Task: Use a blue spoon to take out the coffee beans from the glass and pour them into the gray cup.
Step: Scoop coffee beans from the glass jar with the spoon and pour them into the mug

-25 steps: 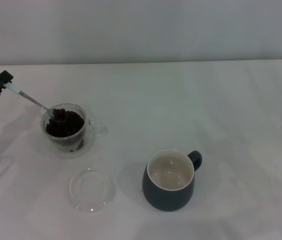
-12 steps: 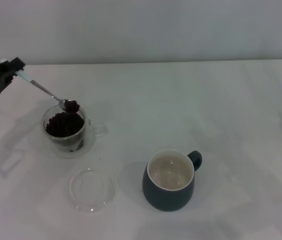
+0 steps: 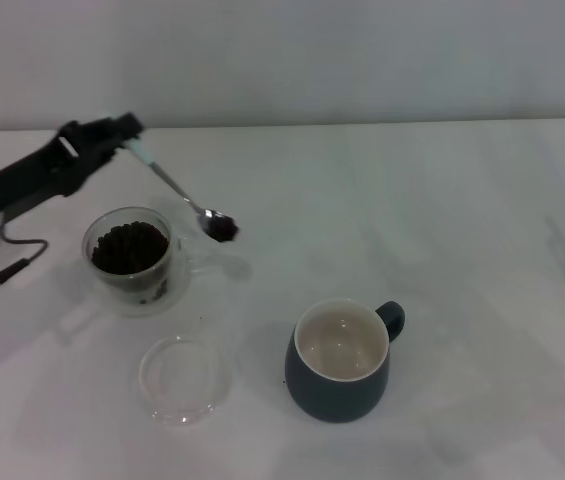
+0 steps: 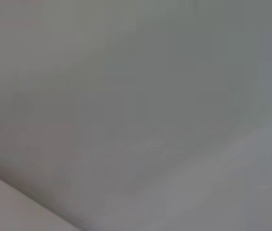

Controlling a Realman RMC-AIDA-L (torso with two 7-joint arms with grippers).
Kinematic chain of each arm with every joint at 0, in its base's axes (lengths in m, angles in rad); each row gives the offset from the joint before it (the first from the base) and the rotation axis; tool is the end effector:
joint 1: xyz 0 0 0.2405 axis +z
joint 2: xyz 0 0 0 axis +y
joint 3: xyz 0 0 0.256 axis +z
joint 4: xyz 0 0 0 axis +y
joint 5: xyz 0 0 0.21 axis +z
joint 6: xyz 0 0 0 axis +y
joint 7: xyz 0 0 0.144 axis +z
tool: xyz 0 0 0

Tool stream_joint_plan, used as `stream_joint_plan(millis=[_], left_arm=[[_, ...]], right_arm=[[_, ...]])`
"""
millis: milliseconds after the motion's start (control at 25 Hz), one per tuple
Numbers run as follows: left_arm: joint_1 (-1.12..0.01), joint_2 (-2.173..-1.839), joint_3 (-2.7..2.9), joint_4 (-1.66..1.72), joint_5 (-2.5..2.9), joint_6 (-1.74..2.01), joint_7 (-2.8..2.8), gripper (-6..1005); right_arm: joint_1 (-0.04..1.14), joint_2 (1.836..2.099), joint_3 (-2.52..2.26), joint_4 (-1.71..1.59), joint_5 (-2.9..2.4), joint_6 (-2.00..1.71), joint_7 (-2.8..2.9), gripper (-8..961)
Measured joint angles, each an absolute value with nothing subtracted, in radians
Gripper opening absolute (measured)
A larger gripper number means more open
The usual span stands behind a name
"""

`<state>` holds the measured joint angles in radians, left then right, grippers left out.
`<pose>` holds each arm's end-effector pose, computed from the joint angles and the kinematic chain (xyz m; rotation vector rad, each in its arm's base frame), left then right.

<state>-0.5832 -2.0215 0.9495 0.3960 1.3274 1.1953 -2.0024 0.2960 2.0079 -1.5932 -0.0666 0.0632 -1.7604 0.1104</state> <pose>-0.2541 0.3861 0.0024 -1.9891 -1.6622 -1.2667 0.3294 0.2606 0.0639 -1.4830 0.0137 0.8540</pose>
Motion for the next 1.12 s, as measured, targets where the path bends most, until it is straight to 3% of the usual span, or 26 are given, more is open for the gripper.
stream_joint_plan(millis=[1120], left_arm=[[-0.754, -2.066, 1.175, 0.397, 1.409, 1.214, -2.046, 128]], right_arm=[[0.286, 2.009, -1.596, -0.055, 0.063, -1.746, 0.11, 584]])
